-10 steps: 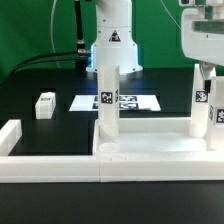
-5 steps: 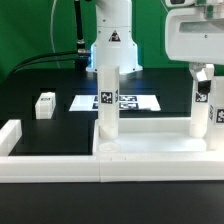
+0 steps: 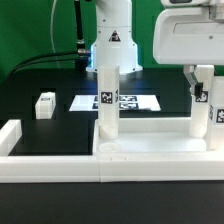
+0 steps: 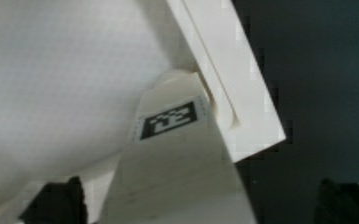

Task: Assemble desk

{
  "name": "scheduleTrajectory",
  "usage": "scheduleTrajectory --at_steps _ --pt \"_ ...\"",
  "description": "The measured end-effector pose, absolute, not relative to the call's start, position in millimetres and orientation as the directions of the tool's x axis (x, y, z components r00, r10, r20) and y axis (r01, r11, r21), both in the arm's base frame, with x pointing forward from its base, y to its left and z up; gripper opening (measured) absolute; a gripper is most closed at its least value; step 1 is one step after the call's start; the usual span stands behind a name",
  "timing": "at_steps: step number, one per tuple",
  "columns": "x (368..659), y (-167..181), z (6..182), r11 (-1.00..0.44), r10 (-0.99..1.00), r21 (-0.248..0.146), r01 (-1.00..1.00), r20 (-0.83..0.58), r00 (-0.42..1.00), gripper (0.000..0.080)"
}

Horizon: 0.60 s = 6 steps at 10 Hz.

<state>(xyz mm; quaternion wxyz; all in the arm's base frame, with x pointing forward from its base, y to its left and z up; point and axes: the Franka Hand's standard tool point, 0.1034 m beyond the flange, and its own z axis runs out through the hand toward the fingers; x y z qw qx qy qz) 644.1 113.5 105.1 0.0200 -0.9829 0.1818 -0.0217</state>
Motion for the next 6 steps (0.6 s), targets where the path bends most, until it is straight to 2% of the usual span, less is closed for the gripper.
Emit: scheduleTrajectory --at_steps 3,5,6 --pt "644.1 112.5 105.1 -0.981 -0.192 -0.029 -0.191 0.045 0.980 0.0648" --pt "644.2 111.9 105.1 -0.981 -0.195 -0.029 -0.194 0.045 0.980 0.0392" --pt "644.3 110.7 105.2 -0.981 -0.193 -0.027 -0.192 0.046 0.980 0.0392"
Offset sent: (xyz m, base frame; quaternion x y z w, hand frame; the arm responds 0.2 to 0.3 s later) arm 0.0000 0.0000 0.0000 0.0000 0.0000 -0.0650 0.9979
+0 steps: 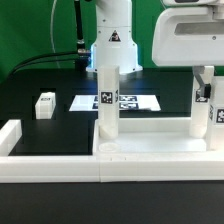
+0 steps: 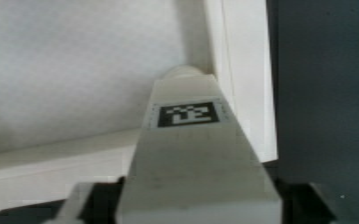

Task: Assemble desk

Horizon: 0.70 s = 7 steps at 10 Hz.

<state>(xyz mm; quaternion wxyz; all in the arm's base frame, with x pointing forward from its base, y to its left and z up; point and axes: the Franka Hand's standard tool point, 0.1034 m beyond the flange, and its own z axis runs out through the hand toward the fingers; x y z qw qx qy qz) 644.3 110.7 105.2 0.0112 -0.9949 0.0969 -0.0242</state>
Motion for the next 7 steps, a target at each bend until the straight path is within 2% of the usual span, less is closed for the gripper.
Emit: scheduleTrajectory --at_steps 1,3,5,6,7 --pt "644 110 105.2 -0.979 -0.203 -0.026 -0.202 0.046 0.978 0.0288" --pt "644 108 105.2 -0.977 -0.213 -0.025 -0.212 0.046 0.976 0.0288" --pt "643 98 105.3 -0.929 -0.370 -0.021 -0.369 0.031 0.929 0.0288" --pt "643 92 105.8 -0.905 -0.426 -0.006 -0.426 0.033 0.904 0.0288" --pt "643 89 106.0 -0.900 -0.436 0.000 -0.436 0.034 0.899 0.0290"
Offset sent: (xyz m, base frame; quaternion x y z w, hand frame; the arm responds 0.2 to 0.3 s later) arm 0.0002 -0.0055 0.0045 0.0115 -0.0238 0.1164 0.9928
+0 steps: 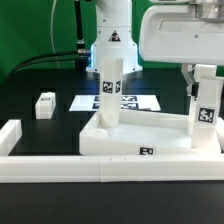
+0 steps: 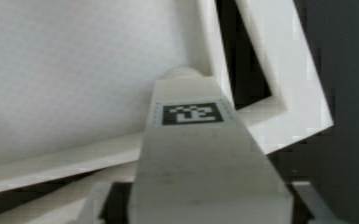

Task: Assemble desk

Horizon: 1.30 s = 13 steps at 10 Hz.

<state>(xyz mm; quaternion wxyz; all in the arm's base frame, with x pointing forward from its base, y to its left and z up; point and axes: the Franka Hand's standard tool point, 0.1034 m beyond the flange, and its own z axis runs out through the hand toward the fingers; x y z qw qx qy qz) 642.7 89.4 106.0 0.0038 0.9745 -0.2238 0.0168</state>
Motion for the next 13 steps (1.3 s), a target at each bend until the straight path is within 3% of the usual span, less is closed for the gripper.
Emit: scheduleTrajectory --at_steps 2,3,4,5,6,8,9,13 --pt "643 89 105.9 -0.900 -0.436 0.000 -0.437 0.035 0.899 0.0290" --pt "643 89 107.2 -0.903 -0.428 0.000 -0.429 0.035 0.903 0.0384" --pt "643 89 116.3 -0.931 -0.364 0.000 -0.364 0.030 0.931 0.0384" --pt "644 81 133.0 -0.959 -0.284 -0.014 -0.284 0.023 0.958 0.0558" --pt "646 65 155.1 -0.972 -0.232 -0.030 -0.232 0.029 0.972 0.0630" --pt "648 31 185.9 -0.983 -0.183 -0.039 -0.181 0.037 0.982 0.0644" --pt "649 8 191.9 -0.978 -0.208 -0.037 -0.206 0.067 0.976 0.0649" --pt "647 7 186.8 -0.979 -0.205 -0.034 -0.203 0.064 0.977 0.0649"
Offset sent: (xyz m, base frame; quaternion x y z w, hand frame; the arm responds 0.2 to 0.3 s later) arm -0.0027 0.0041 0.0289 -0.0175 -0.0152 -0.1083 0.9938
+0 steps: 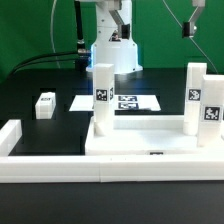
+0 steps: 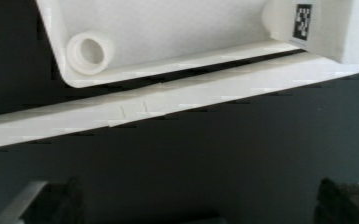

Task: Assemble desk

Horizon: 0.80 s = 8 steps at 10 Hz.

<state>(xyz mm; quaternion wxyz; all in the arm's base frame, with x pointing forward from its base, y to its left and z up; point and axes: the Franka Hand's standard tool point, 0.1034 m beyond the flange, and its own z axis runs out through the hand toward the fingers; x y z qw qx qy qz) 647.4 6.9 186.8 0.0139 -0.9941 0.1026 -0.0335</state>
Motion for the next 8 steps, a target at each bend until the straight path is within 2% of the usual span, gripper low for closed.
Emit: scheduleTrajectory --at_steps 3,4,8 --pt "625 -74 155.1 -0.996 -0.090 -0.007 -0.090 0.068 0.994 0.0649" --pt "628 -82 151.6 -0.995 -0.097 0.003 -0.097 0.084 0.992 0.0649" --pt "628 -79 151.4 -0.996 -0.093 0.001 -0.094 0.084 0.992 0.0649"
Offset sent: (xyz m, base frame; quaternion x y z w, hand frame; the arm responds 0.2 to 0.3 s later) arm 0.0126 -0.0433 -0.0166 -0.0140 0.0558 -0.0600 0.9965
